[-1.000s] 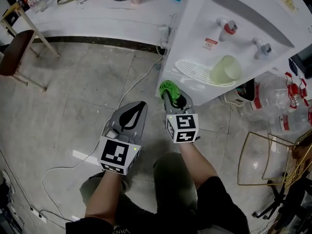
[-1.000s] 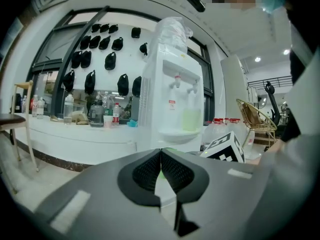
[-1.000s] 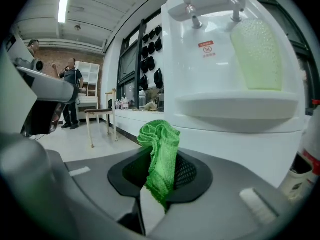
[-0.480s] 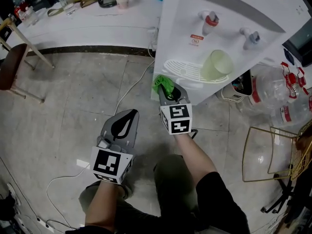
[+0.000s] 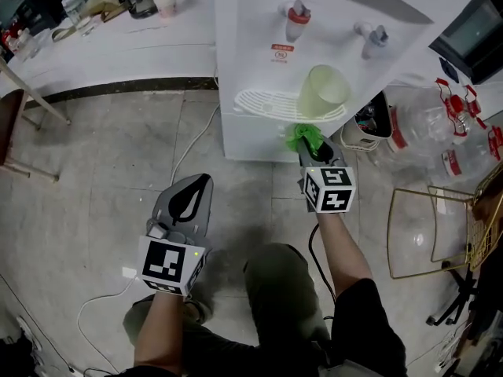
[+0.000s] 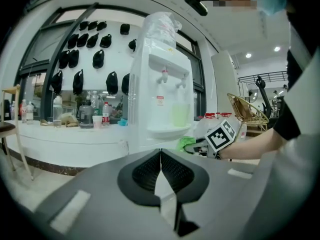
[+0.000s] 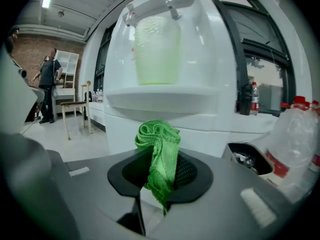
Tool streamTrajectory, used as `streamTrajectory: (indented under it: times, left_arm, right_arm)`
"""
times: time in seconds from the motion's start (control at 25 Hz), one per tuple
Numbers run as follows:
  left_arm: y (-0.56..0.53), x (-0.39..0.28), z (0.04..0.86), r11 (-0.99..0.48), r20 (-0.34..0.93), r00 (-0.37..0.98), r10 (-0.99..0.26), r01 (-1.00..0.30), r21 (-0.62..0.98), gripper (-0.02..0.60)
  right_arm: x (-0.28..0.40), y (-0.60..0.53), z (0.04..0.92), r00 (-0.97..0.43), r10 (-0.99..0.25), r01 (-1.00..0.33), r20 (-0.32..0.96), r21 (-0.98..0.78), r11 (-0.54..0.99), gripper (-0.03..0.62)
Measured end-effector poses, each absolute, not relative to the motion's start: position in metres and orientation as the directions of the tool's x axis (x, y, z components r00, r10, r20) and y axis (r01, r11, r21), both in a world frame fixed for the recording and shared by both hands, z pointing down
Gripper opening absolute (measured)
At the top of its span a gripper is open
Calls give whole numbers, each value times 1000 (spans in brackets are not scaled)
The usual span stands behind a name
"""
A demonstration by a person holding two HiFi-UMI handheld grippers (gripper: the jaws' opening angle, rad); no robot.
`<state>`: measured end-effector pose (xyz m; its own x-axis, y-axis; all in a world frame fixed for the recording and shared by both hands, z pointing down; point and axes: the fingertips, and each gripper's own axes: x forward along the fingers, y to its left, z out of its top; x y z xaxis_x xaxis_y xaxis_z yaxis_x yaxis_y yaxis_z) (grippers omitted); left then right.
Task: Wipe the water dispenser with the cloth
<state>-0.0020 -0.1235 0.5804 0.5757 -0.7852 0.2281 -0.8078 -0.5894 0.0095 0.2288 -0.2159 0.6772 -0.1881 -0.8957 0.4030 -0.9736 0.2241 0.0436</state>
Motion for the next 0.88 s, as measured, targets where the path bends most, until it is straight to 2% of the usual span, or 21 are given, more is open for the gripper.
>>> streamTrajectory:
  times: [0.32,0.56,0.68,0.88]
  left_arm:
    - [-118,-3,587,-602,237,584,-777,-798,-7,2]
    - [-114,-7,583,-593,218,580,-785,-805,5,3]
    - [-112,-8,583,-596,233,581,-780,-803,10,3]
    - [-110,-10,582,-591,248,572,-781,-807,2,2]
  right_arm:
    - [303,-207,684,-69,-892,-992,447,67,111,100]
    - [323,-194,689,37,-889,-995,456,96,8,95]
    - [292,-184,696,-23,-893,-993,449,92,71,95]
    - [191,-179,718,-224,-858,-956,462,66,285,95]
